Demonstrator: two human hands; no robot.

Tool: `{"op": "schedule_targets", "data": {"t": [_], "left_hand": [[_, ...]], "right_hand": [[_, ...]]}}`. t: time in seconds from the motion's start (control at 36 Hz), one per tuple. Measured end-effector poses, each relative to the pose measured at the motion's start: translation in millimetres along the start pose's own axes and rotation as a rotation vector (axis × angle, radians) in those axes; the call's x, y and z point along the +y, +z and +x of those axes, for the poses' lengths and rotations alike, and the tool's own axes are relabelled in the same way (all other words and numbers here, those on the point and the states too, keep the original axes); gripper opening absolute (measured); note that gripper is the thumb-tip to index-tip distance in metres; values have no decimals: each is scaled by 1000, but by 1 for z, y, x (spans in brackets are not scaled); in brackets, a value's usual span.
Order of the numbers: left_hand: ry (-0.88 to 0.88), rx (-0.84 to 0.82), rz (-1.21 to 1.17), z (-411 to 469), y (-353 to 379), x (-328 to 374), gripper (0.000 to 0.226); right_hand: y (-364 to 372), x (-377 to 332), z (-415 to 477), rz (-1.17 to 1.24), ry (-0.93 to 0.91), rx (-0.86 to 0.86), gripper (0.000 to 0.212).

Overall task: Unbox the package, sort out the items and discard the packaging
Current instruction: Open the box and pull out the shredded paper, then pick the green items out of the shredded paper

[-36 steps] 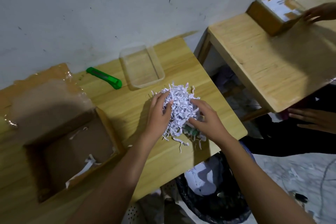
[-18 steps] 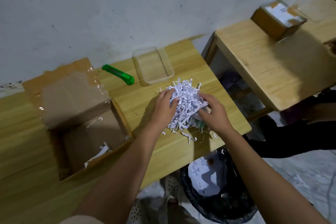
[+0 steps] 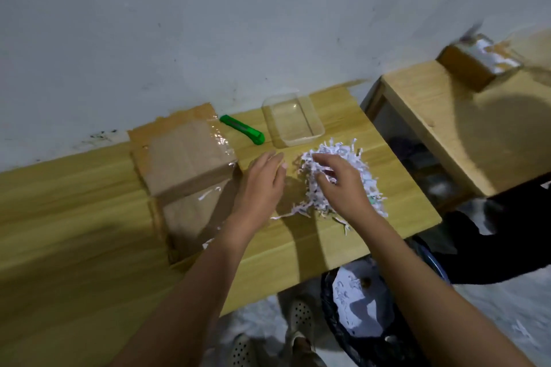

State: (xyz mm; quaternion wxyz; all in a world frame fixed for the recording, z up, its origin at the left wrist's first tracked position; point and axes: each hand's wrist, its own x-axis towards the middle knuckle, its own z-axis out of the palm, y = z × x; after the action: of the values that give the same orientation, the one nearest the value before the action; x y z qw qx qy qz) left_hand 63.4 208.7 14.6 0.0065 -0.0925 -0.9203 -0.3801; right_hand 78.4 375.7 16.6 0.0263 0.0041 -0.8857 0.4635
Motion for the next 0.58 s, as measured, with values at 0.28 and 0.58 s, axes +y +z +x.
{"op": "schedule_targets", "data": {"t": [0.28,0.58], "left_hand": [[-530,519,6,-81,-84,-123,45],[-667,396,-456,-75,-66,-146,49]], "right_hand": [[137,-54,16,-3,-112,-465,35],[181,-36,33,-189,-149,-746,35]]}}
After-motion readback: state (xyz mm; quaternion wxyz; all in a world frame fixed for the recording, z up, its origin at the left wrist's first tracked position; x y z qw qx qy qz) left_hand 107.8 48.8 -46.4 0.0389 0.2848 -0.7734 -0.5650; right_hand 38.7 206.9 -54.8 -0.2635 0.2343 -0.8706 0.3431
